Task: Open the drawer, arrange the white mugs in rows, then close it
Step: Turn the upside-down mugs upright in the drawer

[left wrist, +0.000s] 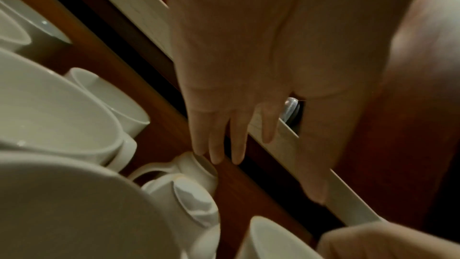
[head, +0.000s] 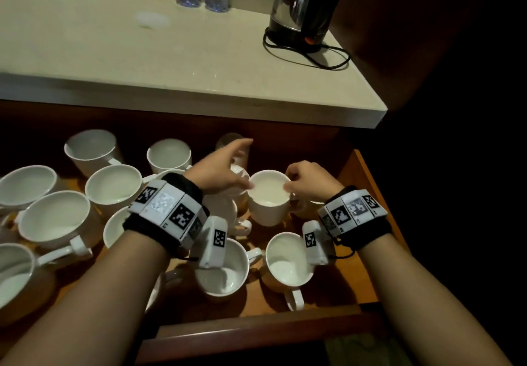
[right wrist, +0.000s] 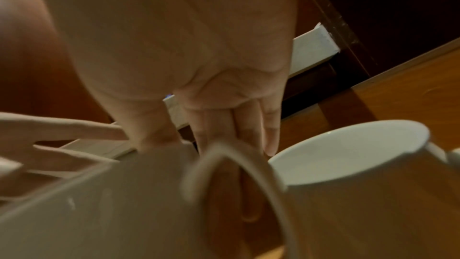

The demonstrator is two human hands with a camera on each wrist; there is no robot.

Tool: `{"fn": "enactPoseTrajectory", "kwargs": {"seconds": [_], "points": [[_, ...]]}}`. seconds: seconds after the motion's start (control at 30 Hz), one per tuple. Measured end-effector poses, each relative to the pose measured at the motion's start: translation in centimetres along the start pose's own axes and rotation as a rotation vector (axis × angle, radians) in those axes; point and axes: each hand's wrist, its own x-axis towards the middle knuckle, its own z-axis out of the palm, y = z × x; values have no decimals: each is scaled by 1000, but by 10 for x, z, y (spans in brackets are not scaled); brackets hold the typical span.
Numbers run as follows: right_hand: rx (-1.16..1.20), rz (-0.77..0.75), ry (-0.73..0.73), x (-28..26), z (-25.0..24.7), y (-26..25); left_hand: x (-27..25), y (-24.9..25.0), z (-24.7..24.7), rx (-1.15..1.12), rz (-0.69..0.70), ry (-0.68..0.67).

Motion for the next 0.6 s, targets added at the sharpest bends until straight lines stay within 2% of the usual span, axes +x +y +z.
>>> {"fn": "enactPoseTrajectory", "kwargs": {"seconds": [0.1, 0.17, 0.27, 0.5, 0.6], "points": [[-185, -33, -43, 0, 3, -1, 2, -8, -8, -78, -69, 138], [-232, -54, -77, 1, 3, -5, 3, -14, -10, -114, -131, 177], [-339, -103, -148, 1, 4, -10, 2, -19, -14, -117, -201, 188], [-469, -99, -240, 9, 5, -17, -4, -23, -48, -56, -185, 192], [-493, -78, -188, 17, -2, -25, -6, -33, -58, -52, -193, 212]]}}
